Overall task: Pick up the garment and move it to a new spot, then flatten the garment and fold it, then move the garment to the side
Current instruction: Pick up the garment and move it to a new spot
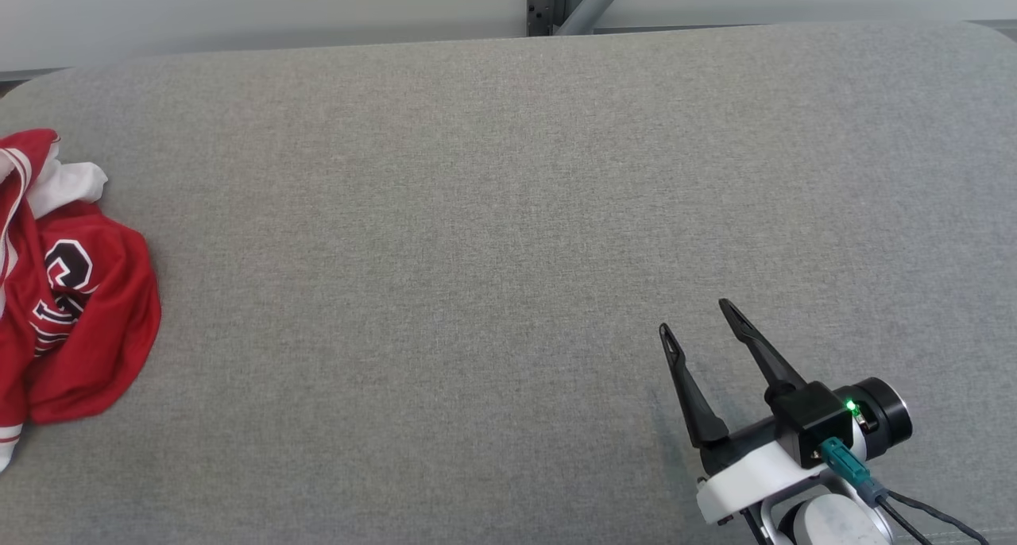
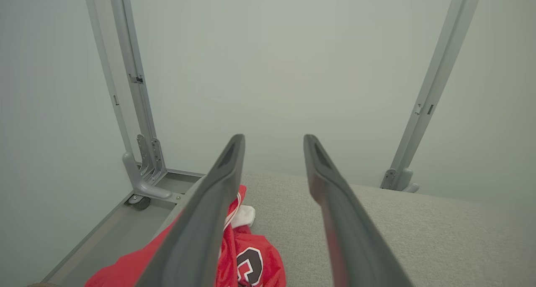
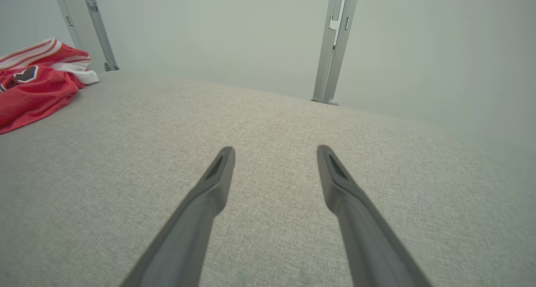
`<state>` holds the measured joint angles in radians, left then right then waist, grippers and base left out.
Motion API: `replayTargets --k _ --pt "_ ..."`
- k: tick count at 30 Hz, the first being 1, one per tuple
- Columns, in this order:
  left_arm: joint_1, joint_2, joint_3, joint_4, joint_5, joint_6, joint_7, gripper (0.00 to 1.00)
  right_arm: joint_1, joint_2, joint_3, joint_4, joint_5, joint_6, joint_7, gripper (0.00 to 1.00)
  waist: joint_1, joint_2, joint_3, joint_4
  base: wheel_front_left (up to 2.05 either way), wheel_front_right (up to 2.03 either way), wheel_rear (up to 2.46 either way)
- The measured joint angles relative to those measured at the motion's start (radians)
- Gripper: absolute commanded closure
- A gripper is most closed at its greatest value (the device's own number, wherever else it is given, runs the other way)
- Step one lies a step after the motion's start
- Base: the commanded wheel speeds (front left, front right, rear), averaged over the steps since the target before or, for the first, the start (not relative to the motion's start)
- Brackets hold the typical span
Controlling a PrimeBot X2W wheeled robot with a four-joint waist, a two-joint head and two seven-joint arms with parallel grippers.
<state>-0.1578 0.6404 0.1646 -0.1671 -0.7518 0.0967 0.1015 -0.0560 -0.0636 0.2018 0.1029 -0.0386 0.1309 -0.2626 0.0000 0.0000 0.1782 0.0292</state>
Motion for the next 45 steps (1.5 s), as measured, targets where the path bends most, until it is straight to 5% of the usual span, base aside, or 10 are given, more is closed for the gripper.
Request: replayTargets --k 10,26,36,45 --pt "0.103 -0.125 -0.134 -0.003 0.052 -0.018 -0.095 0.0 0.009 0.003 -0.03 -0.05 -0.029 0.0 0.0 0.0 0.0 0.0 -0.028 -0.046 0.0 0.0 0.0" --pt "0.308 -0.323 -0.304 0.273 0.142 -0.072 -0.337 0.0 0.08 0.006 -0.089 -0.093 -0.041 0.0 0.0 0.0 0.0 0.0 -0.126 -0.147 0.0 0.0 0.0" --pt "0.364 -0.379 -0.217 0.345 0.247 -0.077 -0.363 0.0 0.104 0.01 -0.124 -0.073 -0.039 0.0 0.0 0.0 0.0 0.0 -0.161 -0.148 0.0 0.0 0.0" --pt "0.387 -0.445 -0.1 0.346 0.313 -0.133 -0.364 0.0 0.104 0.012 -0.135 -0.054 -0.035 0.0 0.0 0.0 0.0 0.0 -0.17 -0.119 0.0 0.0 0.0"
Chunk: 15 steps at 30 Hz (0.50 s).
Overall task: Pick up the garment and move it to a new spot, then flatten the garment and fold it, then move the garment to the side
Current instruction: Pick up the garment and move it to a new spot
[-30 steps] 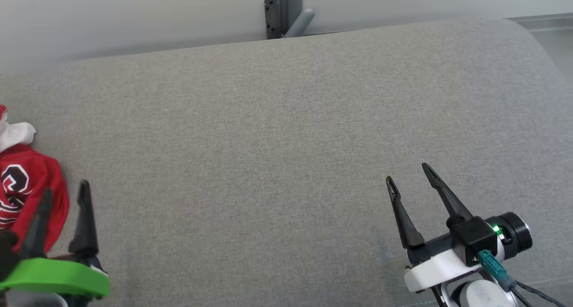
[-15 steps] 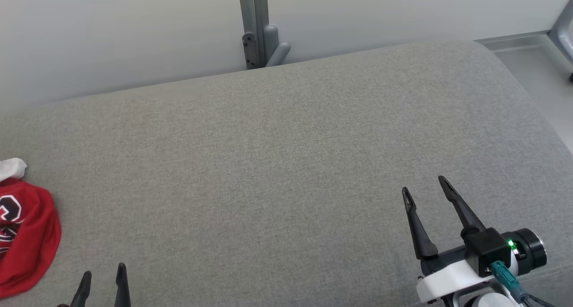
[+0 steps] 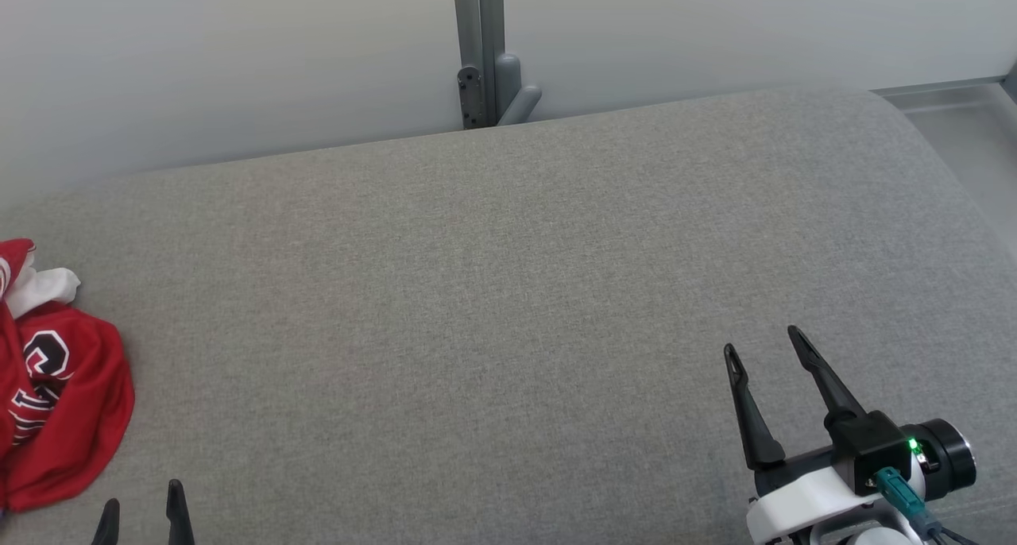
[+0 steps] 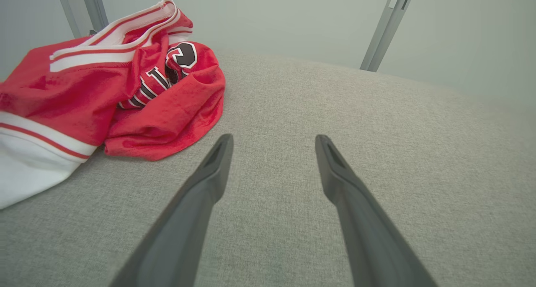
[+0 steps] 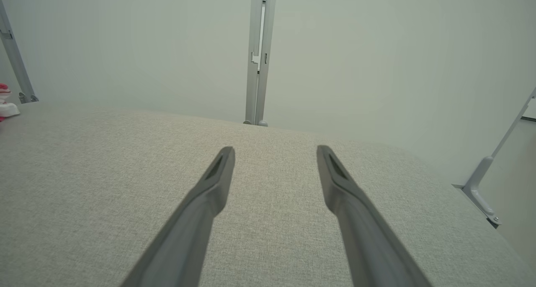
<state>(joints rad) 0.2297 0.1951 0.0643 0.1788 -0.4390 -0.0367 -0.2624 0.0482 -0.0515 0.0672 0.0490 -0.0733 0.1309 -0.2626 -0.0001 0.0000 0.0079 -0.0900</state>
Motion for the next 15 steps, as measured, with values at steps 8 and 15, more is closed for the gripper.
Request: replayTargets --k 8,15 --pt "0.006 -0.034 0.066 -0.001 0.03 -0.034 0.0 0.0 0.004 0.0 -0.004 0.01 0.01 0.0 0.0 0.0 0.0 0.0 -0.007 0.014 0.0 0.0 0.0" --pt "0.006 -0.054 0.082 -0.002 0.062 -0.051 0.0 0.0 0.005 0.001 0.004 0.015 0.017 0.0 0.0 0.0 0.0 0.0 -0.012 0.035 0.0 0.0 0.0"
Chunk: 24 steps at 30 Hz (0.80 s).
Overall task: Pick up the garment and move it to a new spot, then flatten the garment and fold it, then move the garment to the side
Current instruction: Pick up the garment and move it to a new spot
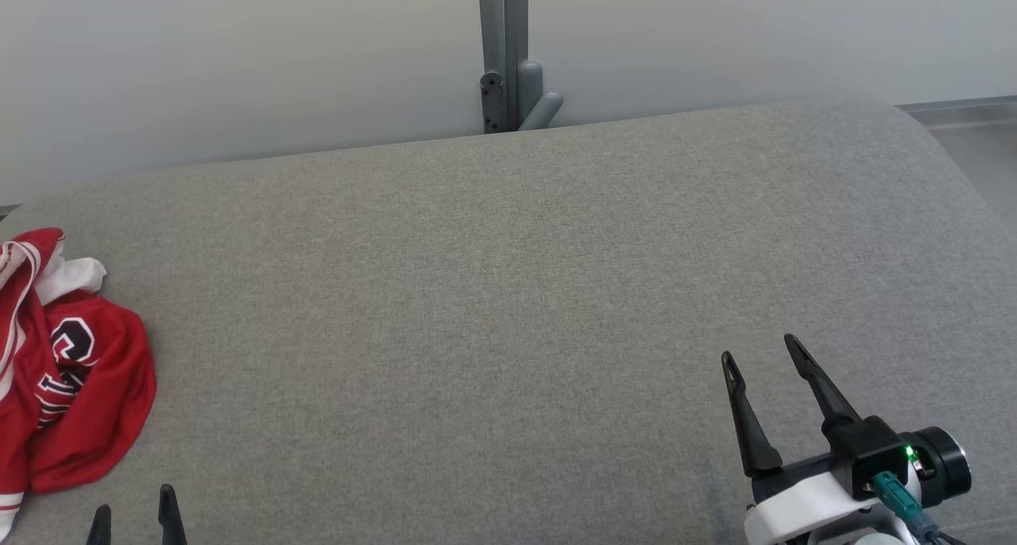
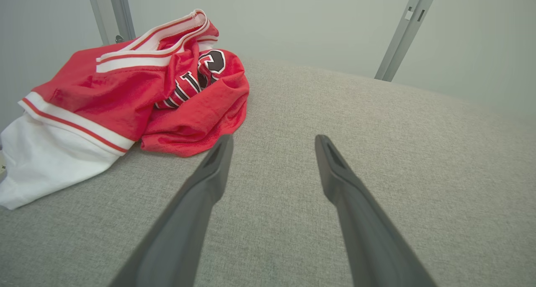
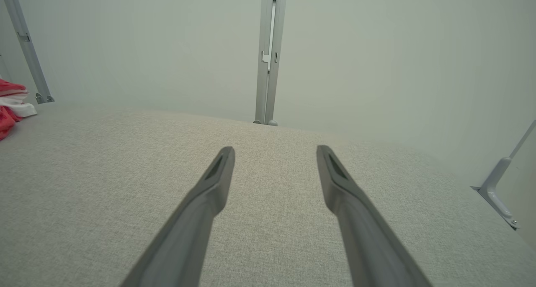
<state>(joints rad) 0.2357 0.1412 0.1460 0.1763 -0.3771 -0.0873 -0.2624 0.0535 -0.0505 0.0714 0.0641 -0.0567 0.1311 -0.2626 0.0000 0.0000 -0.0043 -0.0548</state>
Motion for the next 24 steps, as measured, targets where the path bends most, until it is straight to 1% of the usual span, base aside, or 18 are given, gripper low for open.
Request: replayTargets --k 5,9,13,23,24 --pt "-0.001 -0.005 0.011 -0.006 0.012 -0.009 0.0 0.0 0.007 0.0 0.002 0.001 -0.001 0.0 0.0 0.0 0.0 0.0 -0.003 0.026 0.0 0.0 0.0" --pt "-0.005 -0.008 0.024 -0.017 0.021 -0.011 0.0 0.0 0.015 0.0 0.011 0.001 -0.005 0.0 0.0 0.0 0.0 0.0 -0.005 0.064 0.0 0.0 0.0" --pt "-0.006 -0.008 0.045 -0.032 0.027 -0.016 0.0 0.0 0.019 0.0 0.017 0.001 0.001 0.0 0.0 0.0 0.0 0.0 -0.008 0.116 0.0 0.0 0.0" --pt "0.021 -0.005 0.099 -0.058 0.031 -0.018 -0.002 0.0 0.018 0.0 0.059 0.007 0.012 0.0 0.0 0.0 0.0 0.0 -0.02 0.275 0.0 0.0 0.0" --pt "0.021 -0.005 0.099 -0.058 0.031 -0.018 -0.002 0.0 0.018 0.0 0.059 0.007 0.012 0.0 0.0 0.0 0.0 0.0 -0.02 0.275 0.0 0.0 0.0"
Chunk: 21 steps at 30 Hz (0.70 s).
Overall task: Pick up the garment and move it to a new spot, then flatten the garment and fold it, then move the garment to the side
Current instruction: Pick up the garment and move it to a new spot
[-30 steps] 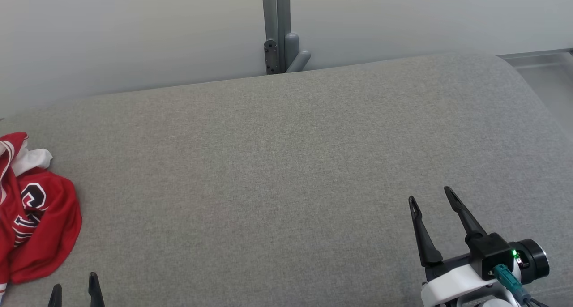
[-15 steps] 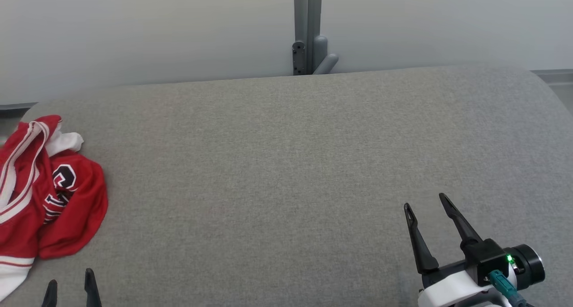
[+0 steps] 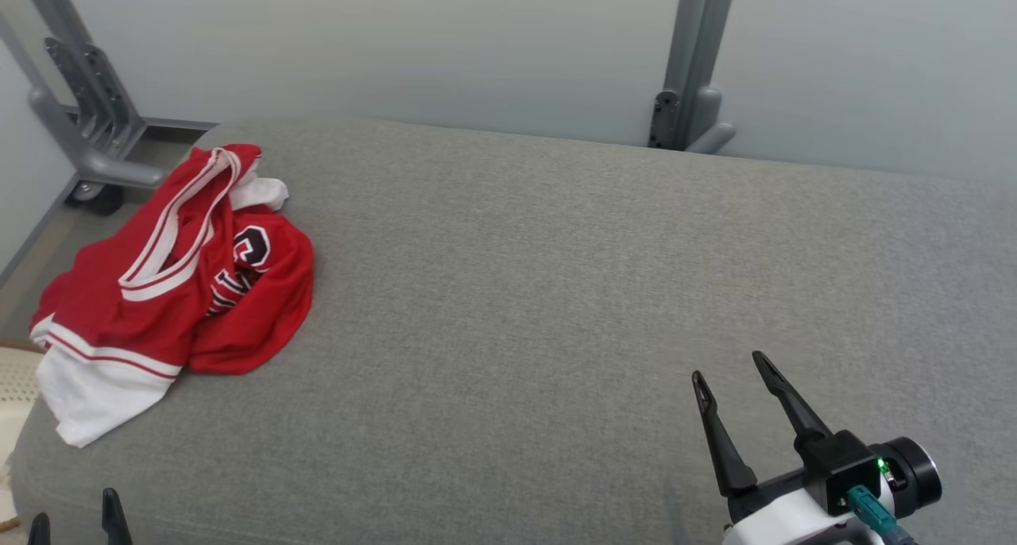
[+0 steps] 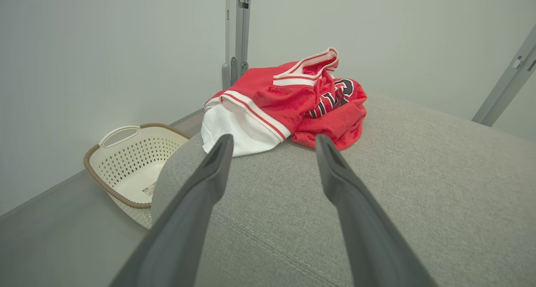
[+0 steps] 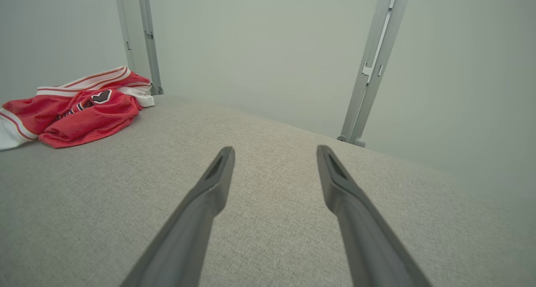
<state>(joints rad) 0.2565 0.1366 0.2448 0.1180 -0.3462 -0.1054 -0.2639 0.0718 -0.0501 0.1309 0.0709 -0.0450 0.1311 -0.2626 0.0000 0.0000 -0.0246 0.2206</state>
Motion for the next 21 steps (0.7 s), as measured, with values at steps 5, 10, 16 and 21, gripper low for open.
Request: replayTargets --k 5,10,16,21 --pt "0.01 0.0 0.008 -0.009 -0.003 0.0 0.0 0.0 -0.001 0.0 0.006 -0.002 0.0 0.0 0.0 0.0 0.0 0.0 -0.005 0.057 0.0 0.0 0.0" --pt "0.003 0.005 -0.002 -0.016 -0.005 -0.007 0.0 0.0 -0.01 0.001 0.006 -0.009 -0.005 0.0 0.0 0.0 0.0 0.0 0.012 0.074 0.0 0.0 0.0" --pt "-0.096 0.032 -0.055 0.002 -0.047 -0.018 0.022 0.0 -0.04 -0.005 -0.003 -0.028 -0.029 0.0 0.0 0.0 0.0 0.0 0.072 0.071 0.0 0.0 0.0" --pt "-0.274 0.075 -0.099 0.078 -0.106 -0.019 0.087 0.0 -0.111 -0.057 -0.001 -0.048 -0.049 0.0 0.0 0.0 0.0 0.0 0.16 0.072 0.0 0.0 0.0"
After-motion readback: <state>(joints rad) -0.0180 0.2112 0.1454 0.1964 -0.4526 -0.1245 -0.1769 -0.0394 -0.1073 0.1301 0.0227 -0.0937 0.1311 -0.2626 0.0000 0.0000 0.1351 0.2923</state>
